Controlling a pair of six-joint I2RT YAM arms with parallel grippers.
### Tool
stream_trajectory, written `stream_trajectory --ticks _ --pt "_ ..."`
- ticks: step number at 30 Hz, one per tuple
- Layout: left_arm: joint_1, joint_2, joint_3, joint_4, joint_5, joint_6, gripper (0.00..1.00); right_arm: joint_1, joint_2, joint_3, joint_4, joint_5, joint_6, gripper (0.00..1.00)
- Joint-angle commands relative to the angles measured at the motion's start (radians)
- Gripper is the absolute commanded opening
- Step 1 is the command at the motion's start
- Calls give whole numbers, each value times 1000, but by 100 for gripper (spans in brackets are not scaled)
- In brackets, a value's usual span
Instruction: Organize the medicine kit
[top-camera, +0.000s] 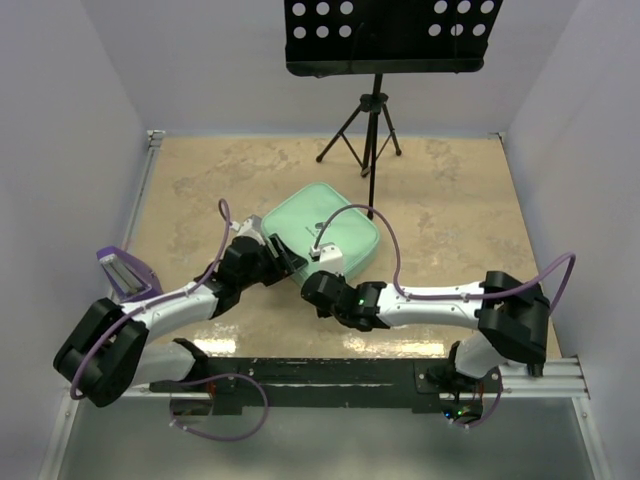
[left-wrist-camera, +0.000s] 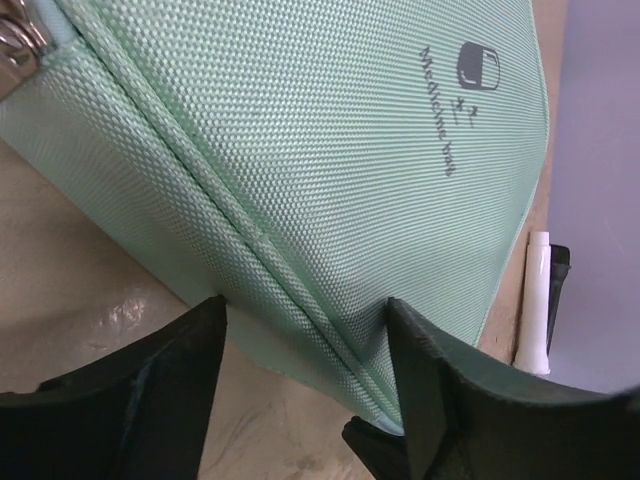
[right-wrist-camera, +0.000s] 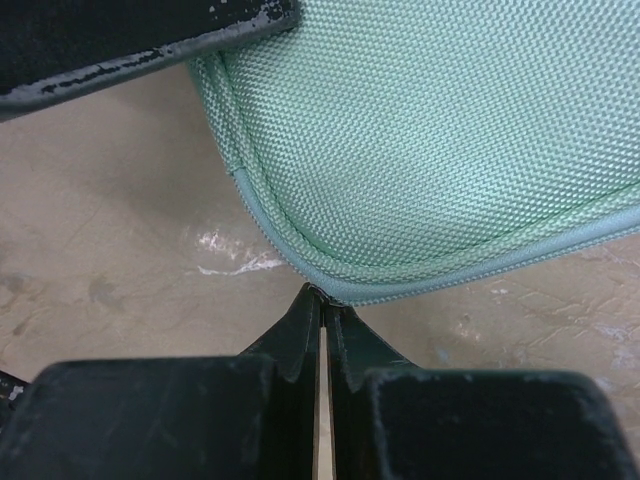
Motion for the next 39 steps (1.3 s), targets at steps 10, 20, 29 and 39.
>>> stream_trajectory --ticks 10,20,29,39 --pt "90 -7 40 -15 -73 138 10 52 156 149 4 -4 -69 0" --pt "184 36 34 9 -57 152 0 52 2 -18 -54 -40 69 0" --pt "204 65 45 9 -57 157 0 50 -132 -85 -183 -23 191 0" --pt "264 19 130 -129 -129 244 0 20 -247 -183 -231 -63 300 0"
